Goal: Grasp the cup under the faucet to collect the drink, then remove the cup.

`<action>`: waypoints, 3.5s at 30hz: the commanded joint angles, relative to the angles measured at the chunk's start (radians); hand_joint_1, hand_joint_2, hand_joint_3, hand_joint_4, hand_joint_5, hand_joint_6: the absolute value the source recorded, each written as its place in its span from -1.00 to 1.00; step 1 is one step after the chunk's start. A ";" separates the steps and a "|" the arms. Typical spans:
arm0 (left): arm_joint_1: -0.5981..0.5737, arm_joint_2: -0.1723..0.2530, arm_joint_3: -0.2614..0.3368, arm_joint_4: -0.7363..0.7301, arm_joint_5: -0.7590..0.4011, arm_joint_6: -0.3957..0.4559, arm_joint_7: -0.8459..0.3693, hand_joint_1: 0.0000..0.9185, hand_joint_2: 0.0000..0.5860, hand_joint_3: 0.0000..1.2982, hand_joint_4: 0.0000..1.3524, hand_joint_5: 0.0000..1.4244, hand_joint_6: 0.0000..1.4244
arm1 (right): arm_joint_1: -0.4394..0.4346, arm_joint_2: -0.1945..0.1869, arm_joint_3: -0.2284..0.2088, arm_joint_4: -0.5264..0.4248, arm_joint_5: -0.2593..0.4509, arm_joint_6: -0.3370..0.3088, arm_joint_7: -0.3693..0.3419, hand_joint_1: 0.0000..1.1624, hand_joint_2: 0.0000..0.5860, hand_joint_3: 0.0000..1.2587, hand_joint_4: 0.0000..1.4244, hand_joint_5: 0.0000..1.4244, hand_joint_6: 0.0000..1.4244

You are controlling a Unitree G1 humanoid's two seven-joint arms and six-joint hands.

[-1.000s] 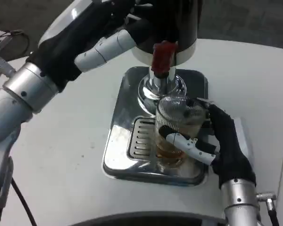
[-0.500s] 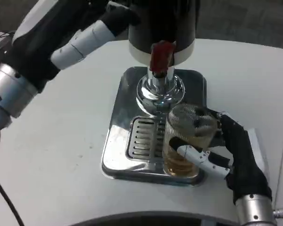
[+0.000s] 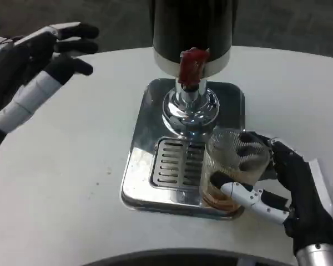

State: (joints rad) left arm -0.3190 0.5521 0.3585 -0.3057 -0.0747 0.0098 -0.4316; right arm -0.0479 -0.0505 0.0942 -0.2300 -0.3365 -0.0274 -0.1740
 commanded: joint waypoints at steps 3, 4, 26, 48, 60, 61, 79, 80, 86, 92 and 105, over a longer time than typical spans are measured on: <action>0.146 0.001 0.059 -0.080 -0.010 0.017 0.028 -1.00 -1.00 -0.51 -0.54 -0.41 -0.55 | 0.035 -0.016 -0.013 -0.096 0.023 -0.018 0.039 0.29 -0.11 0.02 -0.05 -0.06 -0.23; 0.165 -0.002 0.063 -0.090 -0.009 0.019 0.031 -1.00 -1.00 -0.51 -0.54 -0.41 -0.55 | 0.041 -0.018 -0.014 -0.105 0.025 -0.018 0.045 0.29 -0.11 0.03 -0.05 -0.06 -0.23; 0.568 -0.086 -0.078 -0.262 0.246 -0.175 0.108 -1.00 -0.96 -0.58 -0.67 -0.60 -0.66 | 0.134 -0.115 -0.016 -0.281 0.037 -0.046 0.200 0.34 -0.16 0.05 -0.03 -0.02 -0.26; 0.797 -0.126 -0.158 -0.439 0.524 -0.264 0.121 -1.00 -0.83 -0.85 -1.00 -0.94 -0.84 | 0.322 -0.227 -0.143 -0.433 0.144 -0.175 0.309 0.41 -0.21 0.10 -0.01 0.06 -0.26; 0.847 -0.150 -0.204 -0.503 0.631 -0.260 0.114 -1.00 -0.80 -0.90 -1.00 -1.00 -0.87 | 0.374 -0.234 -0.188 -0.496 0.201 -0.196 0.348 0.47 -0.25 0.12 0.00 0.07 -0.26; 0.853 -0.152 -0.205 -0.508 0.637 -0.261 0.116 -1.00 -0.80 -0.91 -1.00 -1.00 -0.87 | 0.380 -0.237 -0.190 -0.497 0.206 -0.199 0.354 0.47 -0.25 0.13 0.00 0.07 -0.26; 0.874 -0.194 -0.204 -0.533 0.681 -0.244 0.120 -1.00 -0.79 -0.91 -1.00 -1.00 -1.00 | 0.364 -0.253 -0.222 -0.517 0.237 -0.171 0.412 0.54 -0.29 0.14 0.00 0.10 -0.26; 0.872 -0.194 -0.202 -0.534 0.682 -0.244 0.120 -1.00 -0.79 -0.91 -1.00 -1.00 -1.00 | 0.362 -0.255 -0.224 -0.517 0.236 -0.174 0.414 0.56 -0.28 0.14 -0.01 0.10 -0.26; 0.856 -0.193 -0.186 -0.527 0.679 -0.237 0.124 -1.00 -0.79 -0.91 -1.00 -1.00 -1.00 | 0.384 -0.249 -0.205 -0.526 0.228 -0.161 0.425 0.58 -0.30 0.14 -0.01 0.11 -0.23; 0.850 -0.185 -0.138 -0.515 0.658 -0.236 0.125 -1.00 -0.75 -0.91 -1.00 -1.00 -1.00 | 0.377 -0.247 -0.201 -0.535 0.223 -0.154 0.420 0.59 -0.31 0.16 0.00 0.11 -0.23; 0.844 -0.199 -0.122 -0.529 0.667 -0.225 0.120 -1.00 -0.67 -0.90 -1.00 -1.00 -1.00 | 0.391 -0.247 -0.211 -0.547 0.214 -0.171 0.416 0.58 -0.35 0.16 0.00 0.11 -0.26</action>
State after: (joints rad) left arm 0.5200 0.3547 0.2298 -0.8275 0.5923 -0.2245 -0.3119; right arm 0.3394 -0.3053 -0.1105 -0.7471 -0.1314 -0.1610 0.2525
